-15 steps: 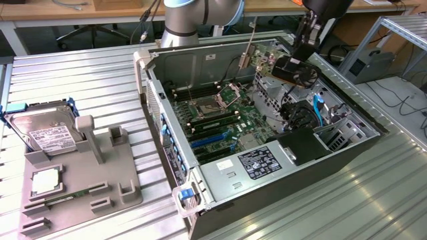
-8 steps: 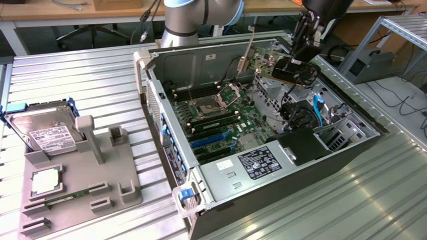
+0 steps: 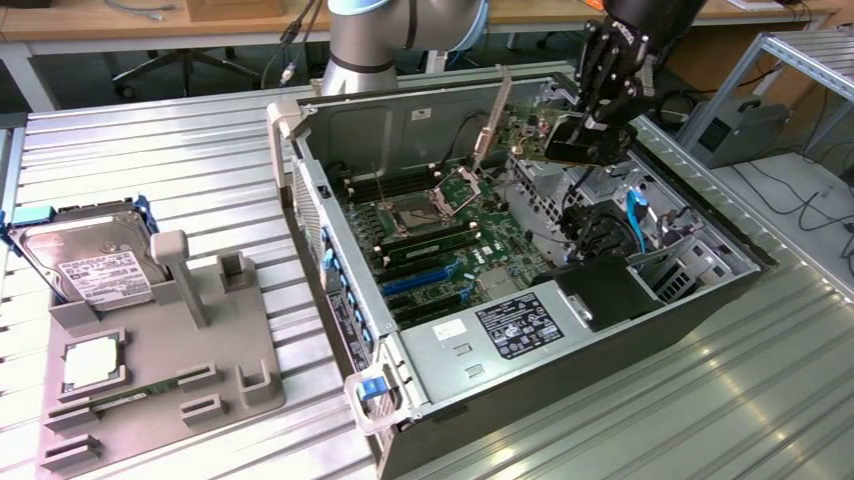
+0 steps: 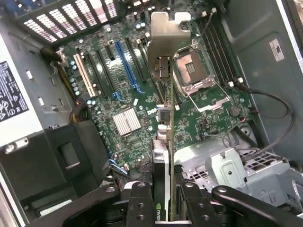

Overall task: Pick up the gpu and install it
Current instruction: 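Insert the gpu into the slot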

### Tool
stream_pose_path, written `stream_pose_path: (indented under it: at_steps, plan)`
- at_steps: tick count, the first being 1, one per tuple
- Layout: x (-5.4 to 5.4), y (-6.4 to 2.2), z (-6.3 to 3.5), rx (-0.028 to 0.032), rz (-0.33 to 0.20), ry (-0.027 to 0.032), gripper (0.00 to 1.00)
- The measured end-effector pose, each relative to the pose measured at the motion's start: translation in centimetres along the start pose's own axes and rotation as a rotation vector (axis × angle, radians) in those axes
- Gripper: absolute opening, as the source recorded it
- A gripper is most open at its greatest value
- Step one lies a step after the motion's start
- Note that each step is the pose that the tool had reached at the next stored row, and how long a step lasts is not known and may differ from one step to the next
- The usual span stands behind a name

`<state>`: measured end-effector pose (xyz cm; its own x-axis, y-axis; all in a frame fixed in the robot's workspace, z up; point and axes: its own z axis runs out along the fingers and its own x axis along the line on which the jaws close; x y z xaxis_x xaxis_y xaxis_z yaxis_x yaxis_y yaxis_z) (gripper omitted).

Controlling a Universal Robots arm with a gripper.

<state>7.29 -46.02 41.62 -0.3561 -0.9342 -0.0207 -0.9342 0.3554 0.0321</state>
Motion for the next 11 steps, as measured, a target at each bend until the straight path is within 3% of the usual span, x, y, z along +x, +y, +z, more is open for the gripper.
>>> stream_pose_path:
  at_steps: [6,11]
  plan:
    - [-0.02,0.01,0.04,-0.0023,-0.111,0.0035,0.27]
    - [-0.05,0.02,0.07,-0.0051,-0.247,0.0080,0.27]
